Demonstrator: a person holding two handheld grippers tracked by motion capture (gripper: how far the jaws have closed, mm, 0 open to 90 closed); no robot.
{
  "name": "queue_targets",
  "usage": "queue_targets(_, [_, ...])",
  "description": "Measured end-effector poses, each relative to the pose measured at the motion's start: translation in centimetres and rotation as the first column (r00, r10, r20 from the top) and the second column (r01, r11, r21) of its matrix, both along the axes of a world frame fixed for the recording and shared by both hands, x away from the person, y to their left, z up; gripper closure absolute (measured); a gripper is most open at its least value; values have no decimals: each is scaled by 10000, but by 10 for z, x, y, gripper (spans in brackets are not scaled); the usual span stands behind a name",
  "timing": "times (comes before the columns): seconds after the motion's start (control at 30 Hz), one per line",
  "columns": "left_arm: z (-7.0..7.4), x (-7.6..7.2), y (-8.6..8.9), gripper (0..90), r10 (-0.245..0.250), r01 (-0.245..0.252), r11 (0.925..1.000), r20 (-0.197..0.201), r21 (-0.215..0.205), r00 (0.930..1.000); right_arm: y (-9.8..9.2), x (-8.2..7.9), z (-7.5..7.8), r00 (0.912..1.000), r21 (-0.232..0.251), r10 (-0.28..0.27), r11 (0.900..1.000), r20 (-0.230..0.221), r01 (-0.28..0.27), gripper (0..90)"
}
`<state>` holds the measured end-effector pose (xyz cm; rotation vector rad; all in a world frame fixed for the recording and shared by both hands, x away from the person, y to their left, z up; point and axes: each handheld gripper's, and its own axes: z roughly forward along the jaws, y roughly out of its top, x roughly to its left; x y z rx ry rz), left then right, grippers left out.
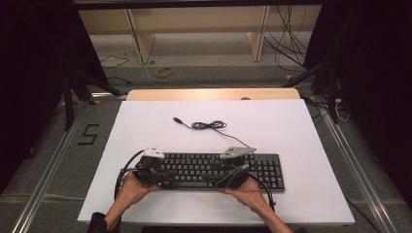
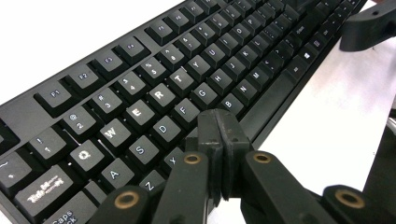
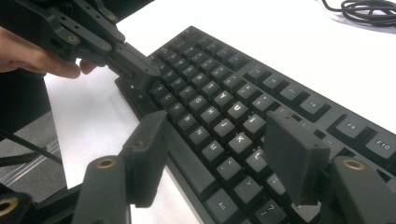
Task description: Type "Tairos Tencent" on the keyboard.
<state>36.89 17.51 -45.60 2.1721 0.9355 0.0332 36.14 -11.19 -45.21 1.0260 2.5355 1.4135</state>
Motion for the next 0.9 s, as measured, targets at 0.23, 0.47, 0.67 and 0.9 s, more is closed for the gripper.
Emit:
queue_targets(0.23, [-1,2,-4,889,-39,41,9998,-79,200,10000,-5,-1,-1,9999,65,-101,9999,-57,101,401])
queue_targets(0.47, [-3,4,-7,889,-110,116,9992,-171,383,9998,-8,-3,0,9999,159,-143,9998,-57,144,388])
queue_targets(0.67, [-4,6,-10,889,-109,118,9986,-171,525,9998,-9,-5,-1,9999,137,-130,9998,-54,130,386])
queue_targets(0.9, [-8,9,-14,890,-150,168,9967,-235,796,9996,-8,-5,-1,9999,128,-127,9998,-77,128,382])
